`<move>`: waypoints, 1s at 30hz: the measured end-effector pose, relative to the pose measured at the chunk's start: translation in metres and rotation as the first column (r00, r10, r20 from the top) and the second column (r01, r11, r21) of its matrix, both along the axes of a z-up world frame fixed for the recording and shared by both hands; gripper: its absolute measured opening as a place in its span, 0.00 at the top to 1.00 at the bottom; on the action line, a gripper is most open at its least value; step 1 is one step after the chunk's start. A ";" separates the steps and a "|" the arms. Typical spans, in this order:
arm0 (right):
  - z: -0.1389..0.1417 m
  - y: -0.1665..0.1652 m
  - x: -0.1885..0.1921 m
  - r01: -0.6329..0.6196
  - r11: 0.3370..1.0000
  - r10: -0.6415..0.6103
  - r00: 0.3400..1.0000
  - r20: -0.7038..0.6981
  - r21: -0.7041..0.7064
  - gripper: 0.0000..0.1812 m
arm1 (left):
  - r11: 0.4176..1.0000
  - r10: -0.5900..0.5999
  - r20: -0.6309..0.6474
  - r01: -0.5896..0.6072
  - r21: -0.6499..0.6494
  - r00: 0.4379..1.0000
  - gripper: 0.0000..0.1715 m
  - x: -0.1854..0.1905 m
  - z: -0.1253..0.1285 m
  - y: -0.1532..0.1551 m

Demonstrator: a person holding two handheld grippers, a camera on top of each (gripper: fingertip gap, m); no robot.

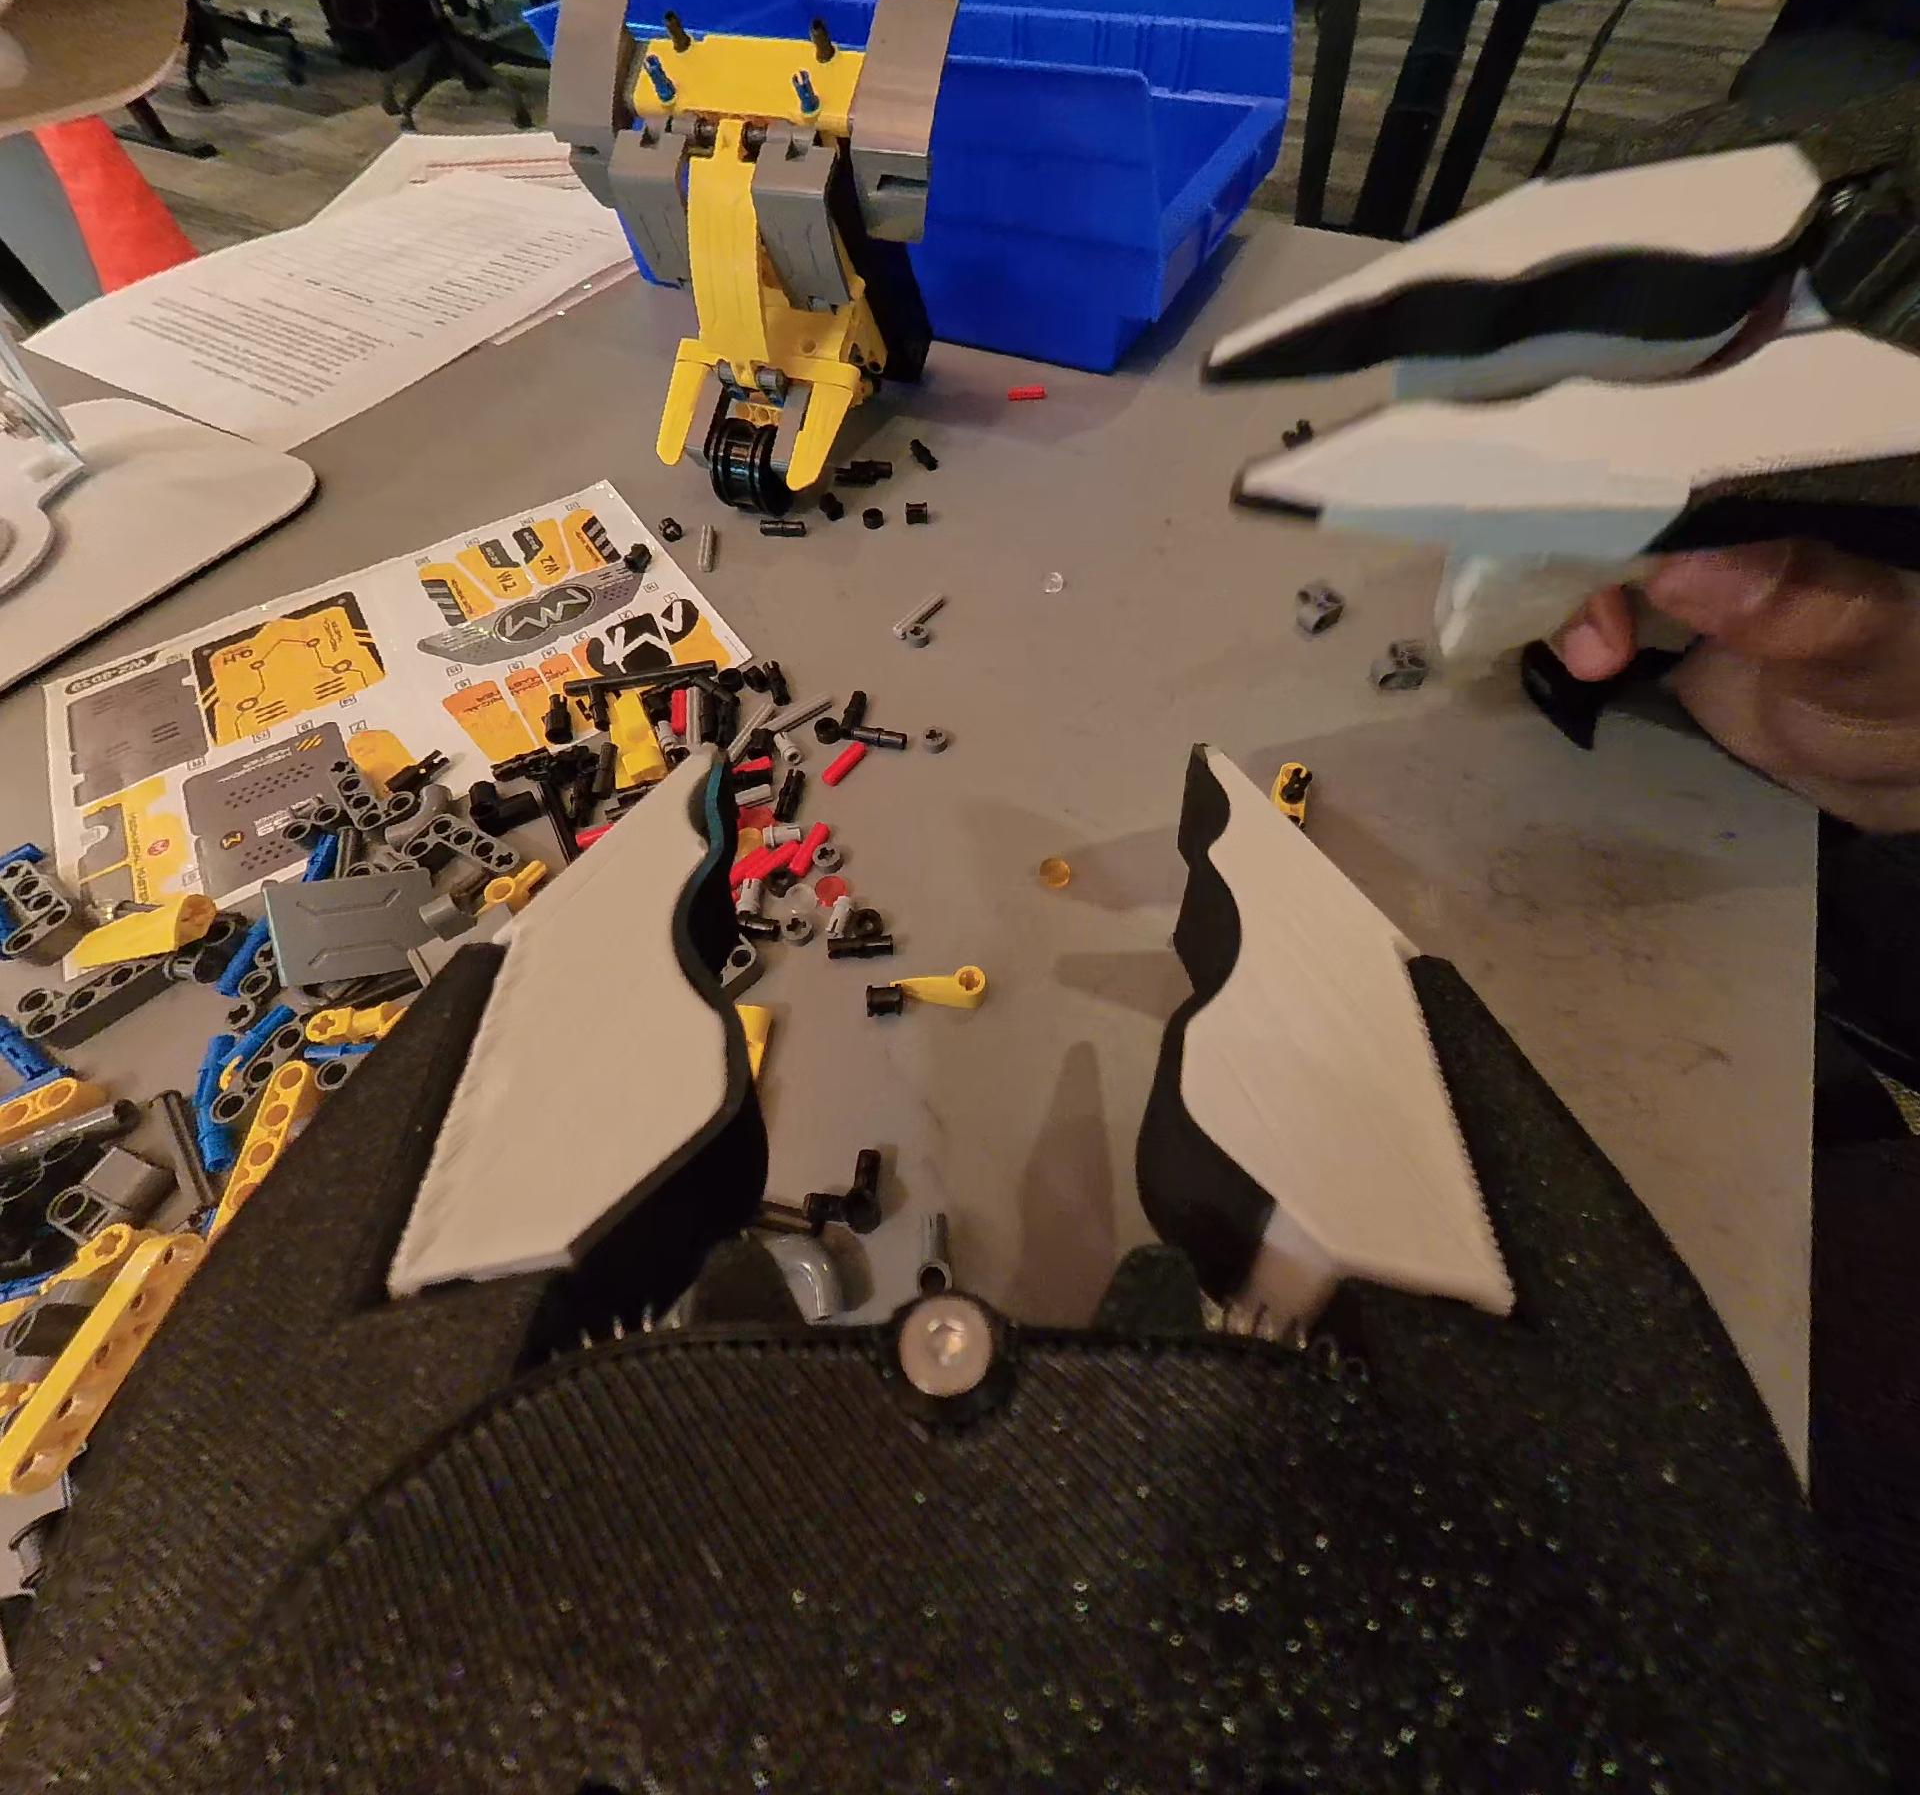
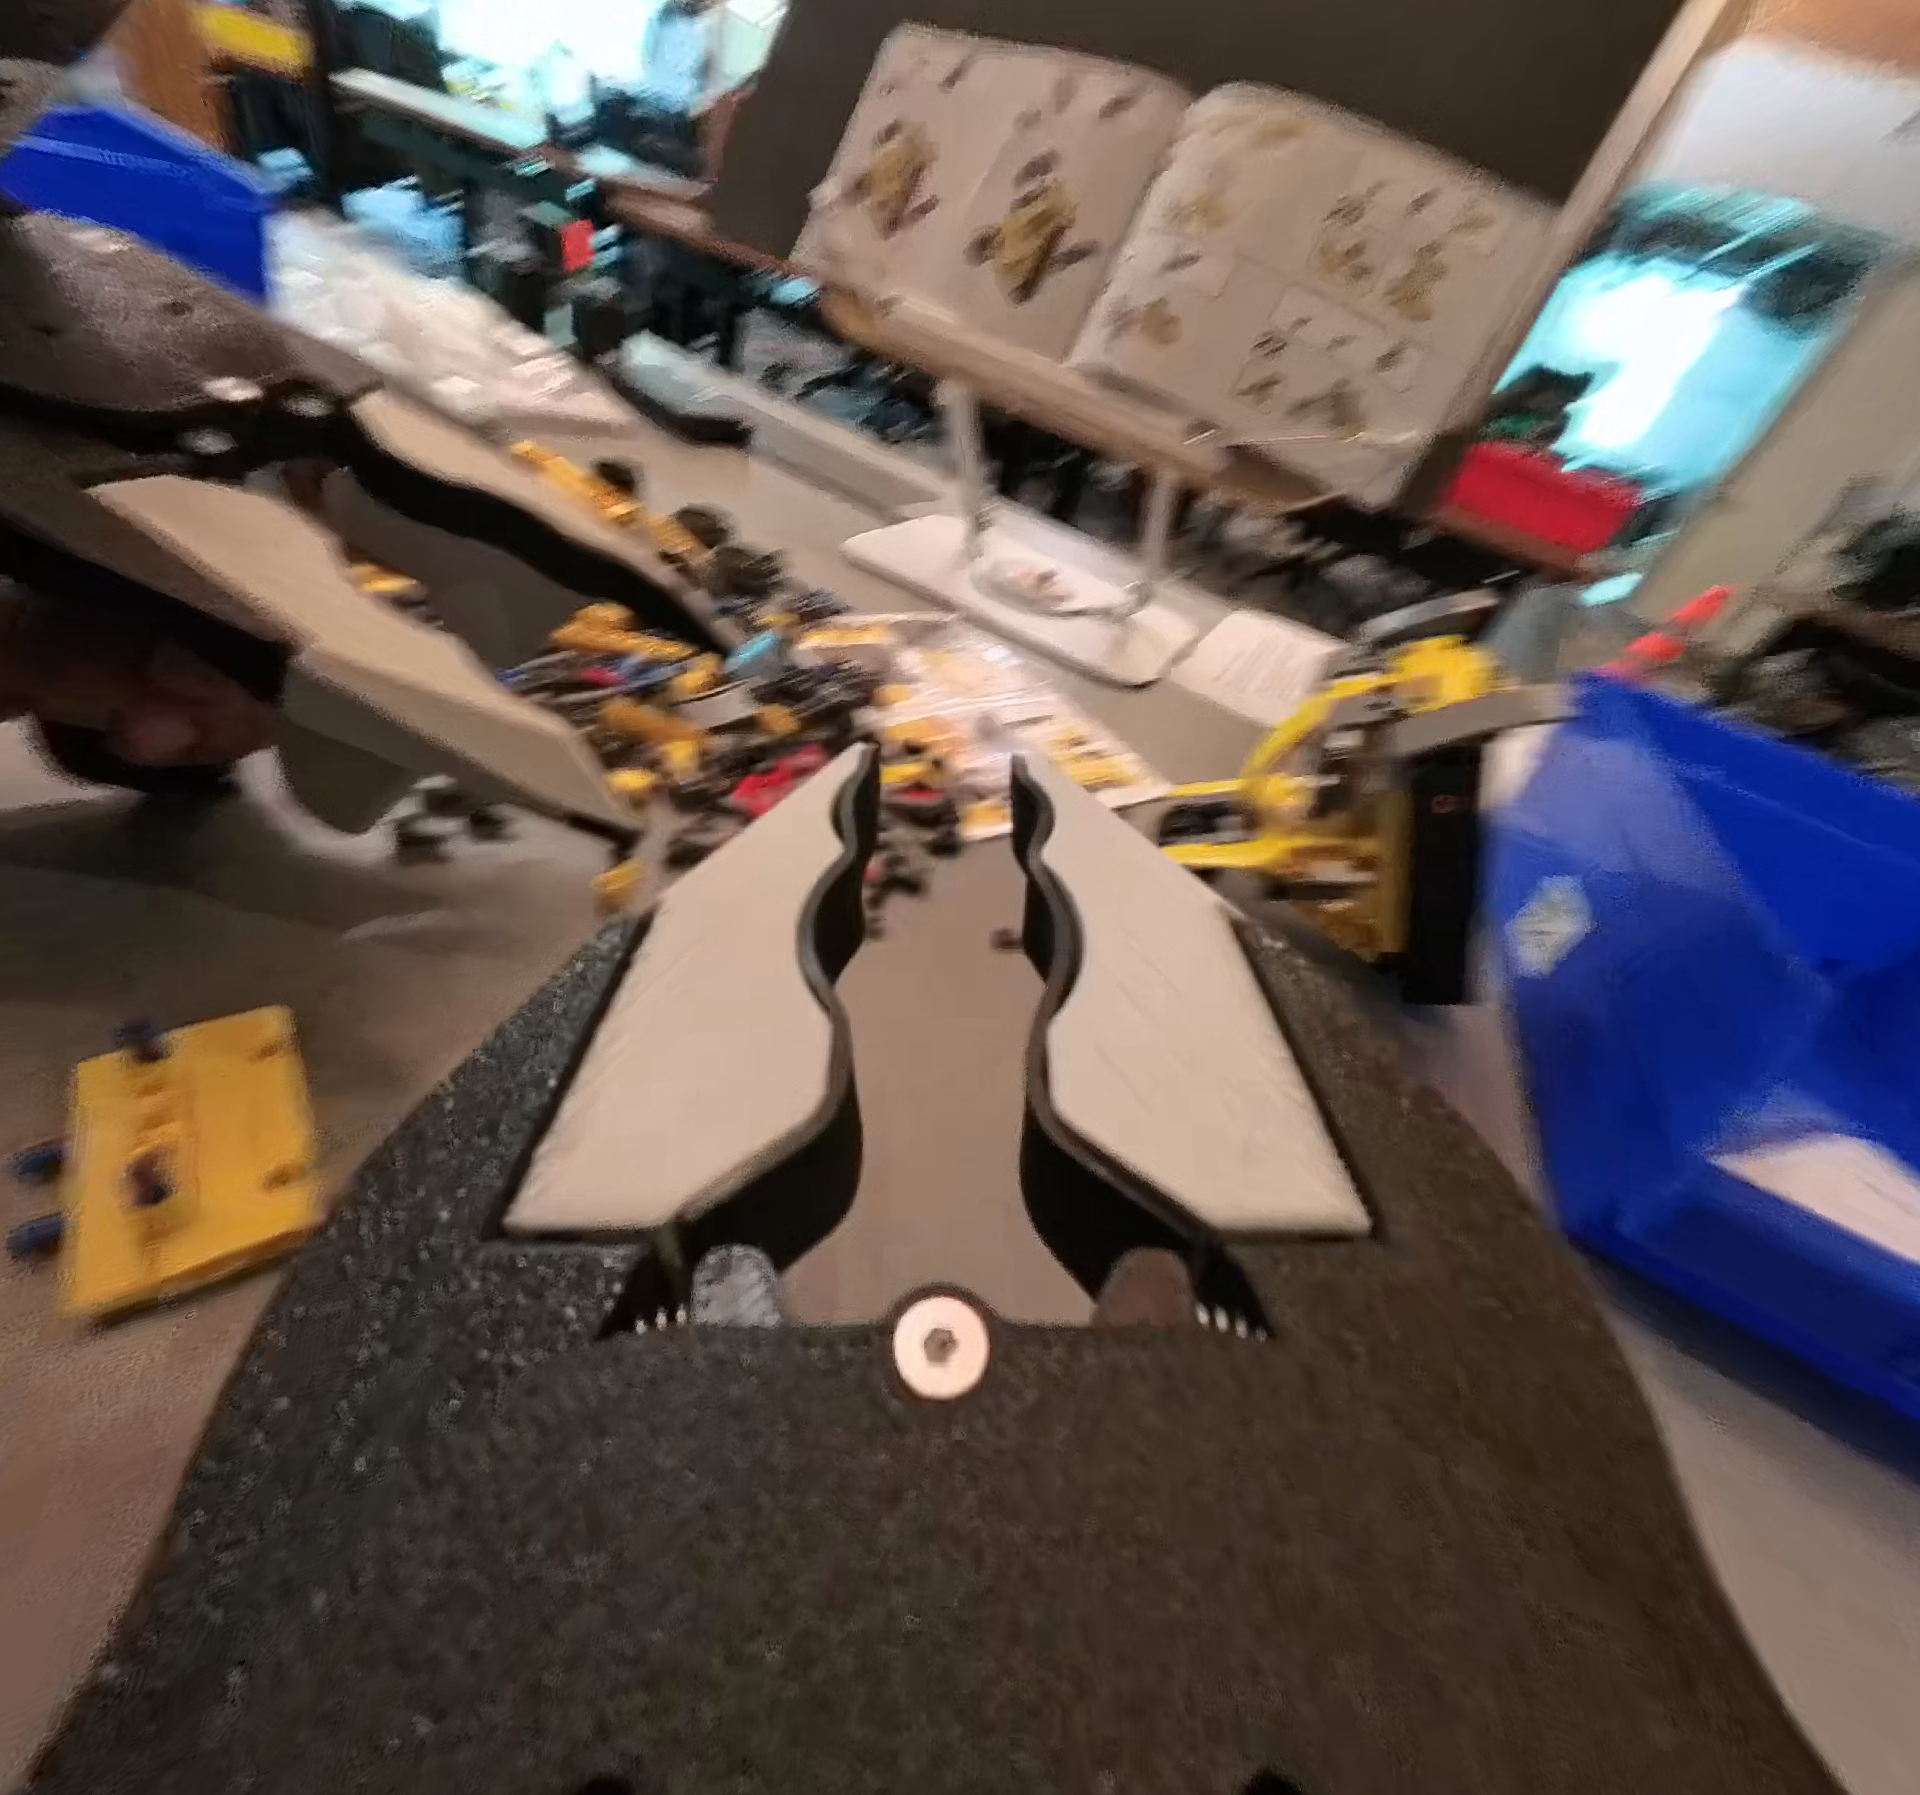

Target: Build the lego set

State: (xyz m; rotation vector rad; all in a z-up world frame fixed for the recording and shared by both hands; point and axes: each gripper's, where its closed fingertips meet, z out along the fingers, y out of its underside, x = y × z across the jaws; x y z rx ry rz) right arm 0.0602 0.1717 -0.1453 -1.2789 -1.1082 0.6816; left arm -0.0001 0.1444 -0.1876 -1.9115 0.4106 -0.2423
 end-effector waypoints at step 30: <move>-0.089 0.038 0.087 0.196 0.943 -0.045 0.876 0.481 -0.270 0.81 | 1.000 -0.001 -0.006 0.001 -0.004 1.000 0.51 0.001 -0.002 0.000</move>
